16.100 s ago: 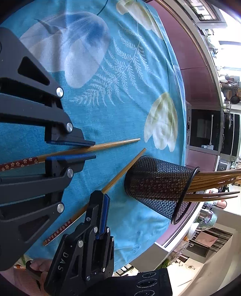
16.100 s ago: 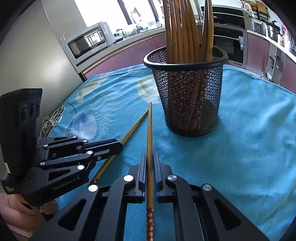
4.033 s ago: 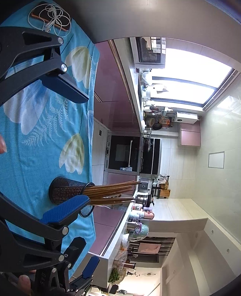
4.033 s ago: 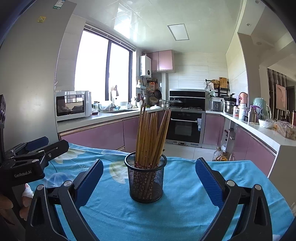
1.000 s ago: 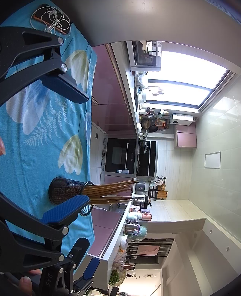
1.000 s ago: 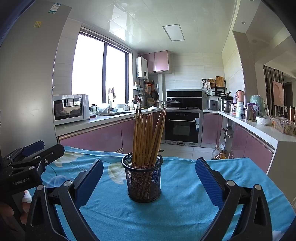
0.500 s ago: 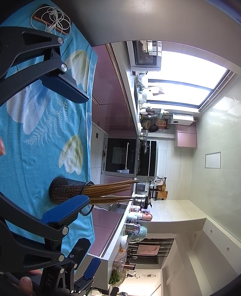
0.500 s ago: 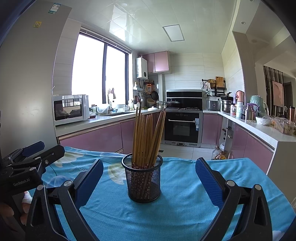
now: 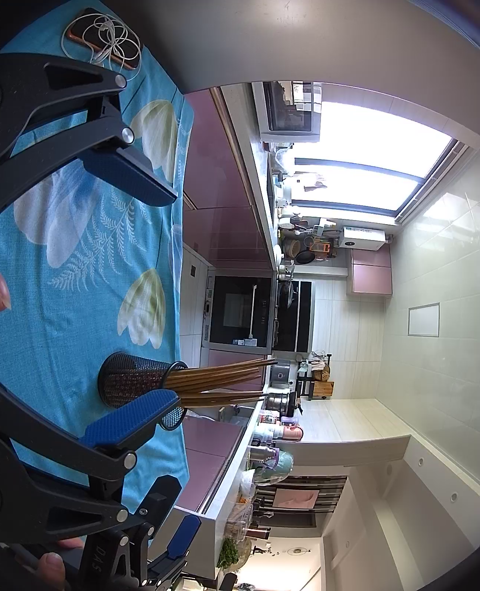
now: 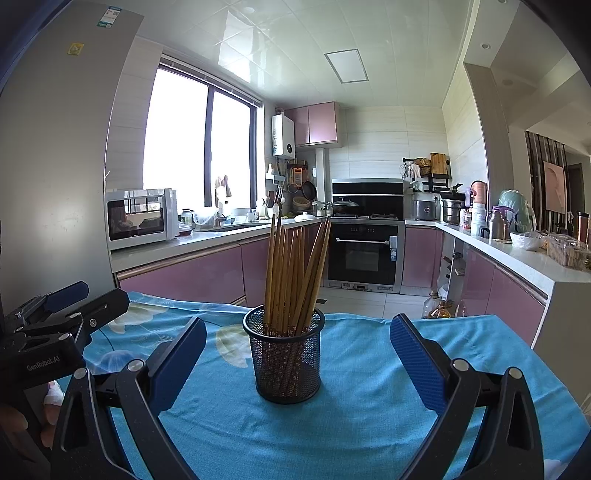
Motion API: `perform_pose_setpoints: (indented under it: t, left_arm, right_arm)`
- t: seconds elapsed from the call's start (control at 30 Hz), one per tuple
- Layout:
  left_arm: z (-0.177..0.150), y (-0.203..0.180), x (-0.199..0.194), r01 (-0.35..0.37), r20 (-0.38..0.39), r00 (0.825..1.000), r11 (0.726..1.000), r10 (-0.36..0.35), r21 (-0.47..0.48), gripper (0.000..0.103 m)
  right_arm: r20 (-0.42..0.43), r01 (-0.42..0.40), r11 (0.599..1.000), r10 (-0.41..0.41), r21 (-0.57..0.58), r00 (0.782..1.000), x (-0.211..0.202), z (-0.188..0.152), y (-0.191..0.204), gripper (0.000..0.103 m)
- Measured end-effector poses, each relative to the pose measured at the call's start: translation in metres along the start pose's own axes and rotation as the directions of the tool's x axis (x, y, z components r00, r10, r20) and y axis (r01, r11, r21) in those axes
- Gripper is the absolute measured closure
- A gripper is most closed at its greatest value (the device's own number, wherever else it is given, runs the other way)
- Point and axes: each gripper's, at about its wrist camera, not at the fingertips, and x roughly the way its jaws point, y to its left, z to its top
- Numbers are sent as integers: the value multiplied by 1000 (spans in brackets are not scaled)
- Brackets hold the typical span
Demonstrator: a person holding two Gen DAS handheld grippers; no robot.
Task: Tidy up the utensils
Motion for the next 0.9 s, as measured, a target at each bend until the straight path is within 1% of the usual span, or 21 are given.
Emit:
perform_pose_setpoints:
  t: [0.9]
  left_arm:
    - [-3,0,0,1,-3,1000,1000,-1,-3,5]
  right_arm:
    - [-1,0,1000,0,2,1000,-1,0,1,7]
